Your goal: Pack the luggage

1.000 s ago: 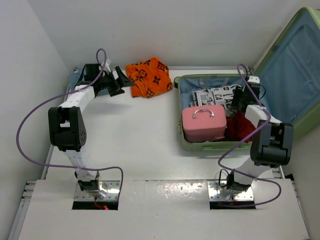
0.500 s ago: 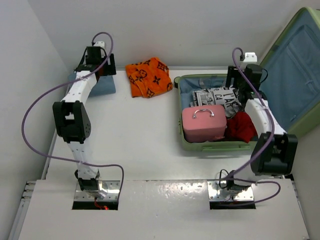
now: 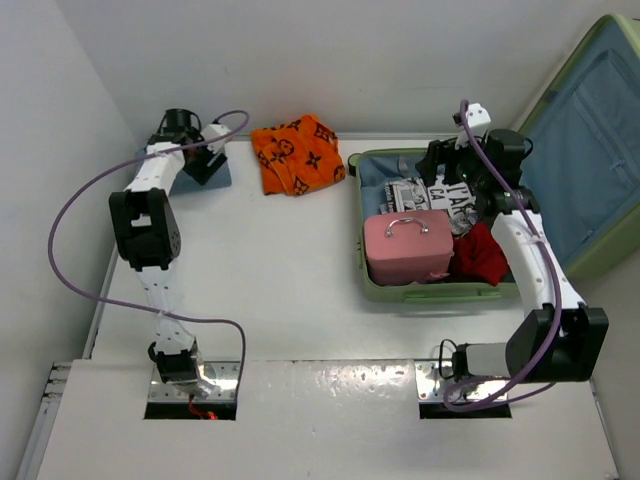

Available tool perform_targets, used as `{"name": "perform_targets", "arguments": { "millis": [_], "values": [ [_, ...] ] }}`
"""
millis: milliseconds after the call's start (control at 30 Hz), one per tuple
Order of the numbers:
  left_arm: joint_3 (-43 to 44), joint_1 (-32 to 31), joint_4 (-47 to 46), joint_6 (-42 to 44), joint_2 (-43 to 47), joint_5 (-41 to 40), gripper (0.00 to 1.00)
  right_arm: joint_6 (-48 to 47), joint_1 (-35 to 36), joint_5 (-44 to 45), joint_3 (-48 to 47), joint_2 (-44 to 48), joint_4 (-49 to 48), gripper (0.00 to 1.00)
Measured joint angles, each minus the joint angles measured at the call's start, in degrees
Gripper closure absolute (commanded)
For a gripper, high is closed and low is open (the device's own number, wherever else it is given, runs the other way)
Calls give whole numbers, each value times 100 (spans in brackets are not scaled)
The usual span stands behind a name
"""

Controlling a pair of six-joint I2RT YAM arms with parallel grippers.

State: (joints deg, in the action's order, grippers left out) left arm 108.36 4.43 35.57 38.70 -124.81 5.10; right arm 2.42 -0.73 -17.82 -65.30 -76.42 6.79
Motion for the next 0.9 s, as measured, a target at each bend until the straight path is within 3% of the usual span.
{"name": "perform_targets", "arguments": {
  "millis": [200, 533, 633, 733, 767, 833, 900],
  "values": [
    [188, 529, 70, 1178, -188, 59, 20, 42, 122, -372, 9, -9, 216, 16],
    [133, 455, 208, 2223, -841, -2, 22, 577, 396, -828, 9, -59, 437, 10],
    [282, 450, 105, 2280, -951, -87, 33, 710, 555, -876, 35, -55, 439, 10],
    [382, 457, -44, 2312, -1093, -214, 59, 887, 695, -931, 136, -22, 426, 10],
    [404, 457, -90, 2308, -1126, -267, 79, 966, 739, -938, 208, 7, 393, 10],
    [411, 455, -170, 2227, -1158, -293, 96, 1143, 839, -896, 442, 118, 299, 10],
    [398, 411, -195, 2044, -1150, -271, 100, 1327, 984, -710, 791, 308, 131, 10]
  ]
}}
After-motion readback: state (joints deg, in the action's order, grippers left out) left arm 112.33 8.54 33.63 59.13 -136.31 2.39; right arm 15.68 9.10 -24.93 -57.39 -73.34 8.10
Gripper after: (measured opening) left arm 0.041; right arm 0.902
